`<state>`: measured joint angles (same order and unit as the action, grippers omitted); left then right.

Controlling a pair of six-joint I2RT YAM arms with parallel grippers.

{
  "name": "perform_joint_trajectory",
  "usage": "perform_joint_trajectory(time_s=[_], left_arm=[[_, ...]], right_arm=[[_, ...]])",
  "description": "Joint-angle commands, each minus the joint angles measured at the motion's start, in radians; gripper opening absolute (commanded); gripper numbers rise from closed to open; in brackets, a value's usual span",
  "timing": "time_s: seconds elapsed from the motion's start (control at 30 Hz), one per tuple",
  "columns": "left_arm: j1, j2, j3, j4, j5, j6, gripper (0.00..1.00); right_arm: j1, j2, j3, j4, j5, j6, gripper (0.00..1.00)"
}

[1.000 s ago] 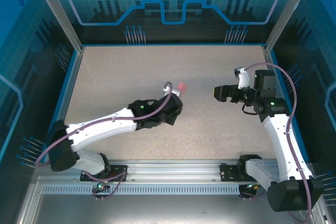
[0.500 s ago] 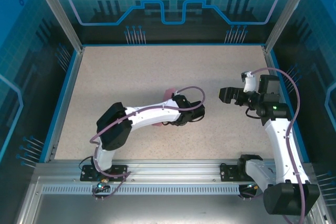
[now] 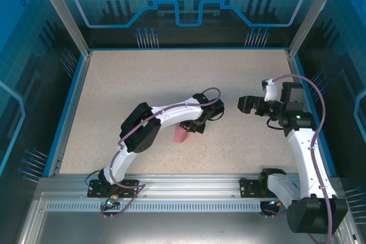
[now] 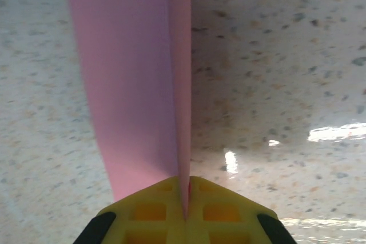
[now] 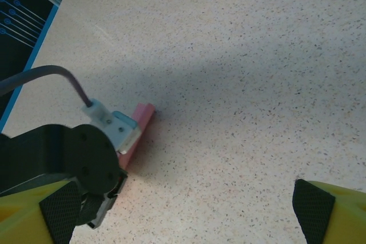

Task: Fold a paper plane with a square sheet of paper (fold left side to right side)

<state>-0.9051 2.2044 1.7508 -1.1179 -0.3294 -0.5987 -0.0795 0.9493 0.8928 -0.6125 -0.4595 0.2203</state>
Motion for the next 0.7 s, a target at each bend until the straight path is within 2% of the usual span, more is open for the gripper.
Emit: perform_joint_trajectory(time_s=[0.0, 0.23, 0.57, 0.67], left_arm=[[0.019, 0.023, 0.032, 0.039, 0.150, 0.037, 0.06], [0.048, 0.031, 0.030, 0.100, 0.253, 0.045, 0.13], [0.071, -0.017, -0.024, 0.228, 0.380, 0.045, 0.34], [0.082, -0.049, -0.041, 0.269, 0.415, 0.045, 0.44]], right_arm=[[-0.016, 0.011, -0.037, 0.005, -0.053, 0.016, 0.99], [-0.014, 0.041, -0.050, 0.008, -0.095, 0.014, 0.99], [0.018, 0.102, -0.045, -0.011, -0.105, 0.008, 0.99], [0.046, 0.130, -0.037, -0.025, -0.087, 0.002, 0.99]])
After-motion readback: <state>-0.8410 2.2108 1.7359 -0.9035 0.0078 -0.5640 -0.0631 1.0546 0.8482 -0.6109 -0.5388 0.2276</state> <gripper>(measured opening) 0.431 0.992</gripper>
